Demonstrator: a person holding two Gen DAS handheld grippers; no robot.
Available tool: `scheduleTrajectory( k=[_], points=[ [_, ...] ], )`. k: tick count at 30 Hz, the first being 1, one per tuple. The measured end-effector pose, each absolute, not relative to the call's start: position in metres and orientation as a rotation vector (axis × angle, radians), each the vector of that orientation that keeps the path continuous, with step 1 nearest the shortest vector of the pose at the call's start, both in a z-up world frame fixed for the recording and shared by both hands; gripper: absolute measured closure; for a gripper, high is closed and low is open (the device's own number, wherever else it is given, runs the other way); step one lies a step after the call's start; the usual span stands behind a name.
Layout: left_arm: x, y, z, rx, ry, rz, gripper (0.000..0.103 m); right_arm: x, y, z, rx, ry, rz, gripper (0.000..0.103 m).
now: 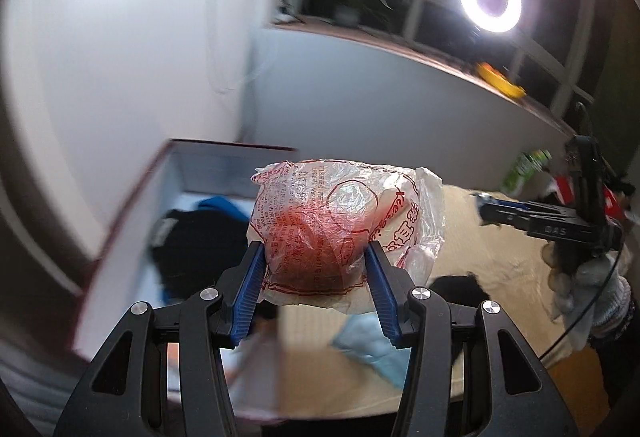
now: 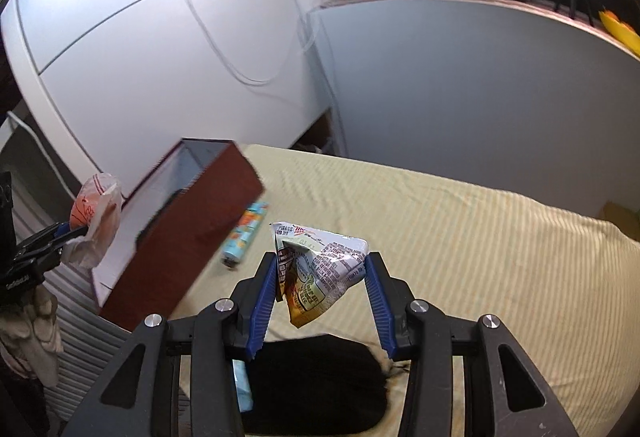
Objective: Organize soft objects
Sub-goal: 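Lift the plastic bag and snack packet with both grippers over the shoebox, then open both grippers to drop the bag and snack packet into the shoebox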
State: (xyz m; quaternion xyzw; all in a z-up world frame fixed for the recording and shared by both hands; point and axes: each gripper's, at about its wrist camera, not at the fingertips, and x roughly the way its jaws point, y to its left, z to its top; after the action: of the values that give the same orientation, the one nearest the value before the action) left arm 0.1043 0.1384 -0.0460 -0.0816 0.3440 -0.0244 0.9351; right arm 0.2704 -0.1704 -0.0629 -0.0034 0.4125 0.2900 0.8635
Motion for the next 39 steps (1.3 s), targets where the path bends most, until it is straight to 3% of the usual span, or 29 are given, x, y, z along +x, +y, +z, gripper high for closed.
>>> scheduleTrajectory(
  k=[17,33,35,37,39],
  points=[
    [0.061,0.209,-0.068,-0.176,0.680,0.152,0.054,0.269,-0.029,-0.037,-0.113,0.813,0.763,0.063],
    [0.073,0.215,-0.097,-0.082,0.713,0.212,0.053,0.300,0.085,-0.072,-0.172,0.899,0.813,0.063],
    [0.074,0.214,-0.095,-0.073,0.708,0.226,0.049,0.301,0.092,-0.076,-0.183,0.901,0.814,0.062],
    [0.073,0.215,-0.093,-0.083,0.699,0.226,0.037,0.302,0.100,-0.079,-0.184,0.908,0.825,0.060],
    [0.072,0.215,-0.091,-0.085,0.692,0.226,0.037,0.303,0.103,-0.080,-0.187,0.906,0.817,0.055]
  ],
)
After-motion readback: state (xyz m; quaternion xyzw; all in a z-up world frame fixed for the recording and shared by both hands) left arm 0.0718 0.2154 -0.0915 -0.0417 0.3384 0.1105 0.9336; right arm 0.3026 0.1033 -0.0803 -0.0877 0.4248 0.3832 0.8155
